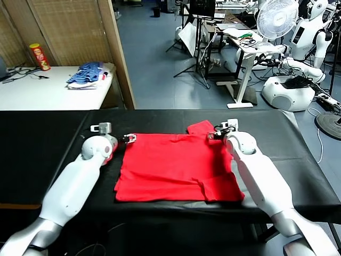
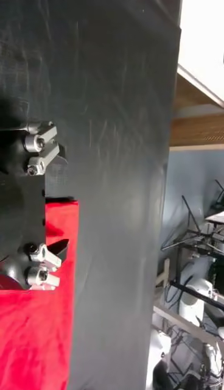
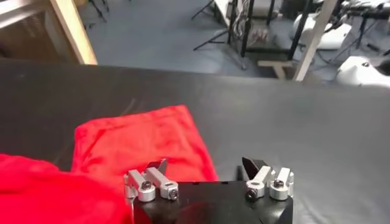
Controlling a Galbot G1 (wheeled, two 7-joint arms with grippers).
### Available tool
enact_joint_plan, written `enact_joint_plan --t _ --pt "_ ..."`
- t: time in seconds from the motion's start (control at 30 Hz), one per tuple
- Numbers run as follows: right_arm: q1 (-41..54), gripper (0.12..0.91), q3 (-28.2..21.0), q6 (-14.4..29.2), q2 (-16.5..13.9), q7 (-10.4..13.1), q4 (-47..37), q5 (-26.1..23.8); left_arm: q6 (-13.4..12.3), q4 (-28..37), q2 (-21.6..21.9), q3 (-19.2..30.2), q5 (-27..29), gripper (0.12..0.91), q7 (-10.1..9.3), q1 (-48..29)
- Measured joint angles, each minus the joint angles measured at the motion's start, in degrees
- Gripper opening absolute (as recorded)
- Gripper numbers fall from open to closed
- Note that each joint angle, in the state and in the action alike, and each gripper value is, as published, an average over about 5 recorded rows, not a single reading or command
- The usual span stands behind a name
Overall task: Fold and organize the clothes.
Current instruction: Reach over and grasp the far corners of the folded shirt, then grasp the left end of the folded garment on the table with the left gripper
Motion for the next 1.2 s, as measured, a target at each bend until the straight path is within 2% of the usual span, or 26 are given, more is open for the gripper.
enact_joint_plan --t 0.1,0.23,0.3,0.37,0.57,0.73,0.97,1.2 --pt "-0.3 0.319 0.2 0.0 0.6 -0.1 -0.2 -0.1 -0.6 0.1 -0.2 0.1 0.9 0.499 1.65 0.3" --pt "-0.8 0.163 0.5 0.6 1.0 -0.1 0.0 -0.9 -1.1 0.7 -0.9 0.4 1.9 0.282 2.16 0.1" --pt "-1.1 0.135 0.8 1.4 1.0 -0.1 0.3 -1.1 -1.3 1.1 -1.2 0.4 2.2 0.186 2.20 -0.1" --pt "-1.5 0.124 1.4 2.8 0.7 -0.4 0.8 -1.2 -1.7 1.4 -1.4 0.3 2.4 0.141 2.19 -0.2" --pt "-4.4 0.122 3.5 8.2 -1.2 -4.3 5.3 -3.2 -2.9 0.1 -1.1 -1.2 2.3 0.127 1.82 0.8" --pt "-9.1 0.122 5.7 9.1 -3.8 -6.1 13.2 -2.5 -3.3 -3.8 0.2 -3.2 1.8 0.127 1.01 2.7" --pt "-16.9 0.122 9.4 8.8 -8.5 -5.0 23.8 1.6 -2.9 -14.7 3.8 -6.1 0.4 0.127 -0.68 8.6" --pt "-26.4 0.122 12.4 6.1 -13.5 -2.6 35.0 2.5 -1.8 -25.8 8.1 -8.1 -0.2 0.127 -3.23 17.0"
